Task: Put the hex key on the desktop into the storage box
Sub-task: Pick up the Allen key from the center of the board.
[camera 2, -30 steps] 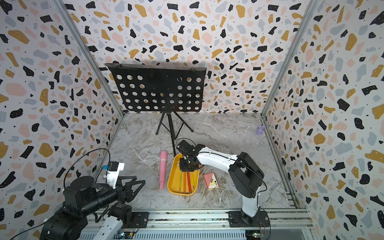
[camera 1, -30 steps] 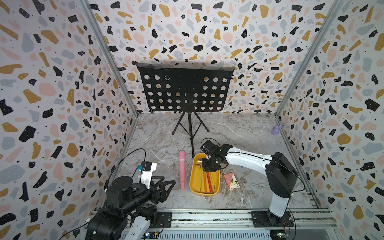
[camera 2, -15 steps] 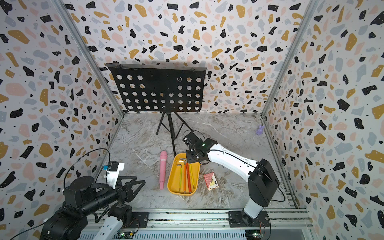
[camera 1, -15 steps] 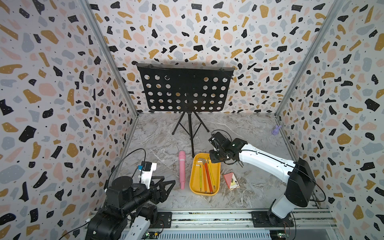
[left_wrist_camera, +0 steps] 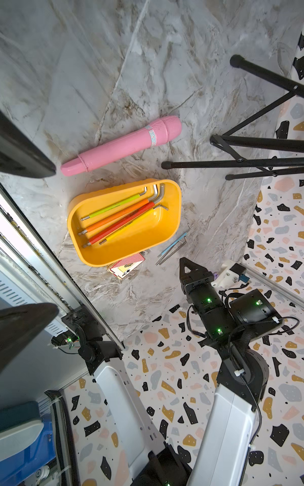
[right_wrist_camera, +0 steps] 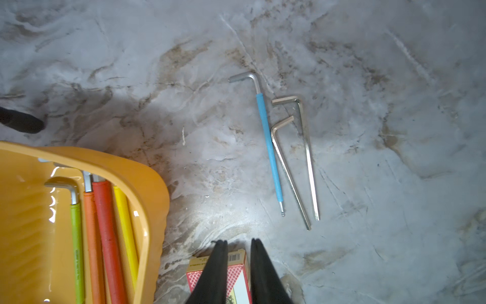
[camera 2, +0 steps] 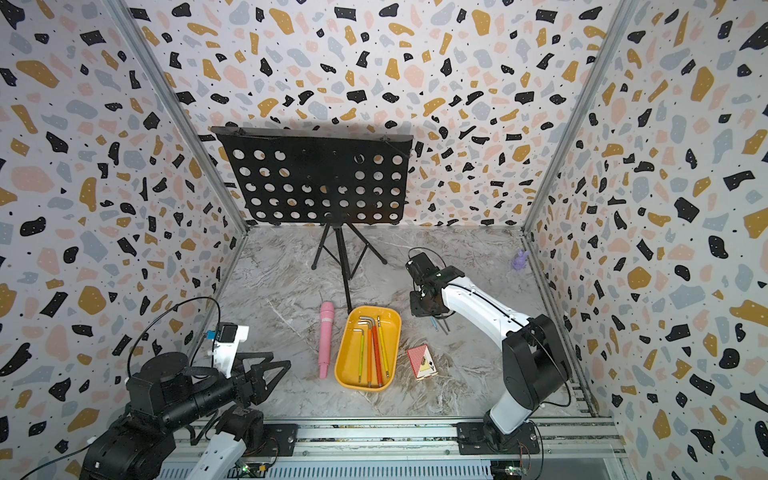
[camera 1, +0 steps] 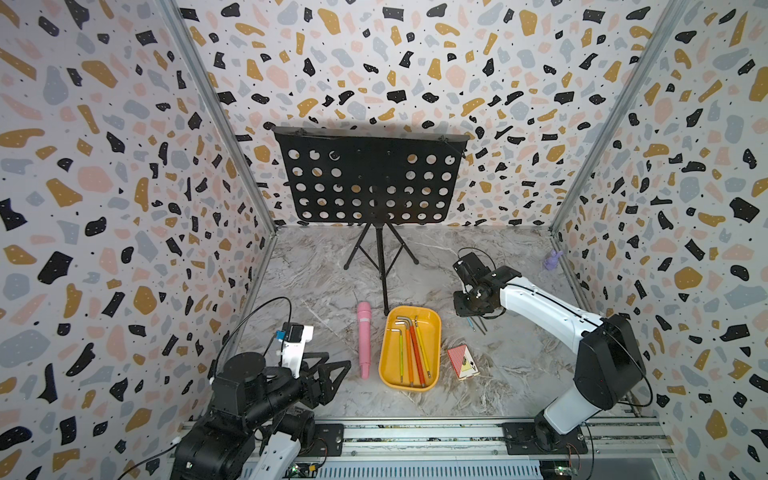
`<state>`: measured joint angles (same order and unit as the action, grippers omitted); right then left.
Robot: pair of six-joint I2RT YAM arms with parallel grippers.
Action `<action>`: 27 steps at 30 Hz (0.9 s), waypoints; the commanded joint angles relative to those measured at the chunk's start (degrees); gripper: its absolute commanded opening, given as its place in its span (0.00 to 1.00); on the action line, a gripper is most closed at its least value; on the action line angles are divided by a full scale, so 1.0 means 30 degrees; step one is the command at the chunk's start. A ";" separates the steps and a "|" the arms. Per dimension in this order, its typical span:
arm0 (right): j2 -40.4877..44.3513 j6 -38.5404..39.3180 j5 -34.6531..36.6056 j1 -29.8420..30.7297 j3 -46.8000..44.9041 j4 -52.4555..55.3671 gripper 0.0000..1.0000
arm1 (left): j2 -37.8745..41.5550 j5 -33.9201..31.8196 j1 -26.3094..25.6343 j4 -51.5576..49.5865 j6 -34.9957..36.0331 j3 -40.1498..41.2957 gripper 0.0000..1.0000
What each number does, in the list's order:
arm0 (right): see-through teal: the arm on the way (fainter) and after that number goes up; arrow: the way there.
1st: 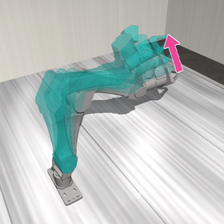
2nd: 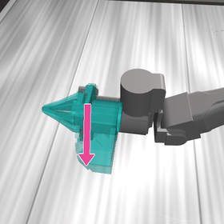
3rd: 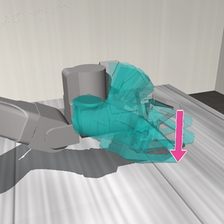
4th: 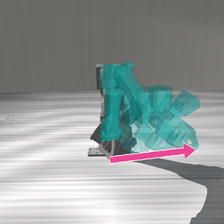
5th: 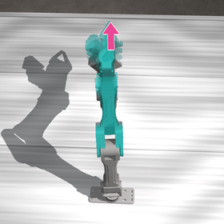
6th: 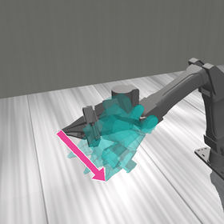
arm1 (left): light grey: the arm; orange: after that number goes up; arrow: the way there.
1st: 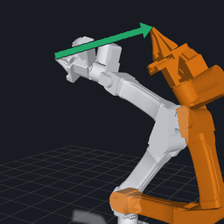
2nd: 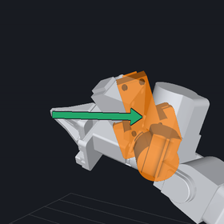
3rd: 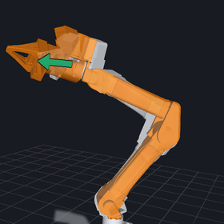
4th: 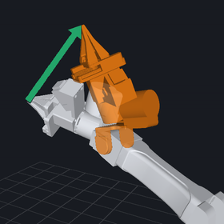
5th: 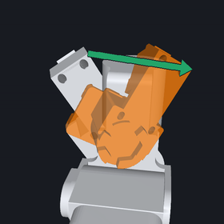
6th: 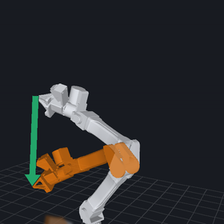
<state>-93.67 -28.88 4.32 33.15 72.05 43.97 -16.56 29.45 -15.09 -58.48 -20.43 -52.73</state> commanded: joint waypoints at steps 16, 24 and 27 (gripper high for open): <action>-0.3765 0.1308 0.0231 -0.1035 0.0455 0.0788 0.25 | 0.0041 -0.0054 0.0139 0.0496 -0.0060 0.0258 0.78; -0.4628 0.1650 0.0868 -0.1233 0.1078 0.0824 0.25 | 0.0011 -0.0044 0.0141 0.0482 -0.0042 0.0255 0.78; -0.4854 0.1774 0.0890 -0.1256 0.1236 0.0807 0.25 | 0.0009 -0.0055 0.0148 0.0484 -0.0047 0.0262 0.78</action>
<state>-108.49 -24.51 5.74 29.65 73.69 44.62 -16.56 29.45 -15.05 -58.48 -20.43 -52.73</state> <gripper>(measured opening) 0.252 0.779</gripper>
